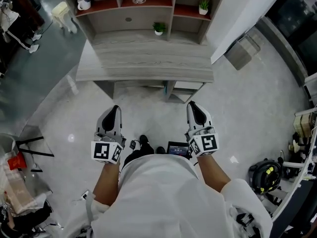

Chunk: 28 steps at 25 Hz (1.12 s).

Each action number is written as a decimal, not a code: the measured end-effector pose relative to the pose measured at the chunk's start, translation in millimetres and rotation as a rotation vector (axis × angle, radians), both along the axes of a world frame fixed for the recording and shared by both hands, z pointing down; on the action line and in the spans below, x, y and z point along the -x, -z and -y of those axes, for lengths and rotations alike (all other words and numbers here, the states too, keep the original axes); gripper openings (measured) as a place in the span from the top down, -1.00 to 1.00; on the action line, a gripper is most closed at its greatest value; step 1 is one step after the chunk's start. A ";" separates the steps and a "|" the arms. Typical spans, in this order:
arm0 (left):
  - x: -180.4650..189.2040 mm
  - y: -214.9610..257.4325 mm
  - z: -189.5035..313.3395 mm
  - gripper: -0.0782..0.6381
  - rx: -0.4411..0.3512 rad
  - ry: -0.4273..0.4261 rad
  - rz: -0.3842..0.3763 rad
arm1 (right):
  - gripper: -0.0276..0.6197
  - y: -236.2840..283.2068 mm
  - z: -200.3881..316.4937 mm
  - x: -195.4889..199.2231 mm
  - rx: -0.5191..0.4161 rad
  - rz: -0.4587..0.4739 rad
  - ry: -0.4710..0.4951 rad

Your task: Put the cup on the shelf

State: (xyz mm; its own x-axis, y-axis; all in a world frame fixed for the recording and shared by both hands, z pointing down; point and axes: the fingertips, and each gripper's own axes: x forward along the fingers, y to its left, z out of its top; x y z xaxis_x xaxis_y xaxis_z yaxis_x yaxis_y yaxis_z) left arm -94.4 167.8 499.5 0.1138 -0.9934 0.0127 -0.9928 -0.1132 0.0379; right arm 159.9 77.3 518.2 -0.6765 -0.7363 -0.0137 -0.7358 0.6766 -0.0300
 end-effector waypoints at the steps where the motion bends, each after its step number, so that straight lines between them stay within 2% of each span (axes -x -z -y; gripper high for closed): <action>1: -6.1 -2.5 -2.5 0.76 0.006 0.002 -0.007 | 0.79 -2.0 -3.0 -9.2 0.005 0.003 -0.008; 7: -33.1 -12.0 -25.4 0.76 0.036 0.014 0.001 | 0.79 -15.4 -23.3 -38.8 0.025 0.020 -0.002; 14: -36.2 -15.4 -36.9 0.76 0.067 0.002 0.037 | 0.79 -18.8 -33.3 -36.3 0.032 0.044 0.006; 16: -31.5 -17.6 -35.5 0.76 0.058 0.012 0.048 | 0.79 -19.3 -34.5 -34.1 0.033 0.038 0.008; 20: -9.4 -22.4 -36.8 0.76 0.057 0.047 0.003 | 0.79 -10.8 -32.7 -31.2 0.017 0.034 -0.012; 28: 34.1 -16.0 -39.5 0.76 0.055 -0.002 -0.050 | 0.79 6.4 -34.9 4.8 -0.017 0.025 -0.045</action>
State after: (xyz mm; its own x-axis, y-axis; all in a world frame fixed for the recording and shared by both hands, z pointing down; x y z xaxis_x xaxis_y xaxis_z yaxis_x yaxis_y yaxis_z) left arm -128.5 207.3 515.6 0.1180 -0.9911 0.0611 -0.9893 -0.1121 0.0934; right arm 155.2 112.2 511.8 -0.6420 -0.7655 -0.0423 -0.7647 0.6433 -0.0375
